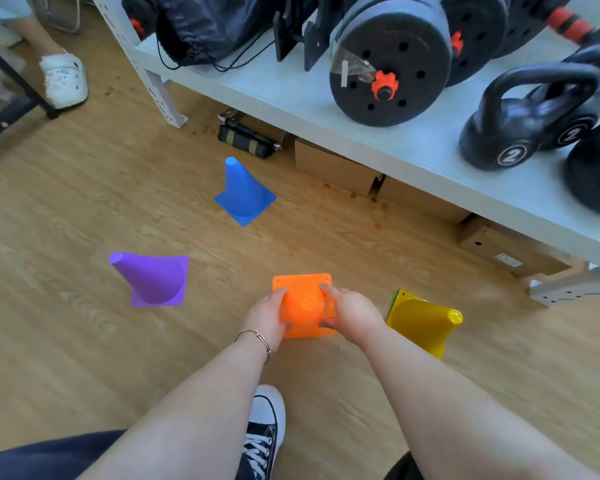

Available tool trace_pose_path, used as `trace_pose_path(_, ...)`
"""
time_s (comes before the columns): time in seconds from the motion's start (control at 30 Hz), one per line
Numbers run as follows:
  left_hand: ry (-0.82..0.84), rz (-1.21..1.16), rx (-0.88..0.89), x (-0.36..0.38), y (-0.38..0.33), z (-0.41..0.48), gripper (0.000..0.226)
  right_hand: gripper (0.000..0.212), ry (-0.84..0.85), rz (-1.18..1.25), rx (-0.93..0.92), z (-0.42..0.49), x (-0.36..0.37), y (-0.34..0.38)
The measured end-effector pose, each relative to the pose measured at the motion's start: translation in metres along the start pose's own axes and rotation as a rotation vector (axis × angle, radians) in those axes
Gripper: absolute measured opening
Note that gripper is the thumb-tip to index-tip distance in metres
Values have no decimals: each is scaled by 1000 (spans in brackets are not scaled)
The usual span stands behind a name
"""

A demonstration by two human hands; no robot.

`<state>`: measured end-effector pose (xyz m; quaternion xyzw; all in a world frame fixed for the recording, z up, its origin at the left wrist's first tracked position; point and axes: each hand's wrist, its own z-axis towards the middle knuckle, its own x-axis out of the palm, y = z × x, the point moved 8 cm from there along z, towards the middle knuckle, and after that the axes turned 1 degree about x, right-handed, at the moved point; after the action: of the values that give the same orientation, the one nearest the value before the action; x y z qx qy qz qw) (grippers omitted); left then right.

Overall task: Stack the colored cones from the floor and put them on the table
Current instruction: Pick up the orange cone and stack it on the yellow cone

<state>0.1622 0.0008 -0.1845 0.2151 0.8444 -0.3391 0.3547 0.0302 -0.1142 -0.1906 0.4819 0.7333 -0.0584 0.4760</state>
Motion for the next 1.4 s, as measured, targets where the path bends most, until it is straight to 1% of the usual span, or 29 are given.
trace_pose_path(0.17,-2,-17,84,-20,-44,0,76,86,-79,27,36,-22,-38,-17)
trace_pose_path(0.43,-4,70,218,-54,-114,-4,78,87,-195,59,75,-56,-92,-40)
trace_pose_path(0.67,44,132,306,-54,-175,-15,80,82,-209,94,138,-98,-130,-75)
trace_pose_path(0.83,87,135,396,-38,-222,-24,78,84,-202,197,226,-136,-147,-114)
trace_pose_path(1.03,129,133,453,-5,-256,-24,79,85,-226,275,327,-162,-143,-155)
trace_pose_path(1.27,199,114,462,40,-258,-13,78,86,-201,283,402,-164,-112,-184)
trace_pose_path(1.4,214,123,459,64,-247,-8,74,78,-162,330,424,-155,-85,-192)
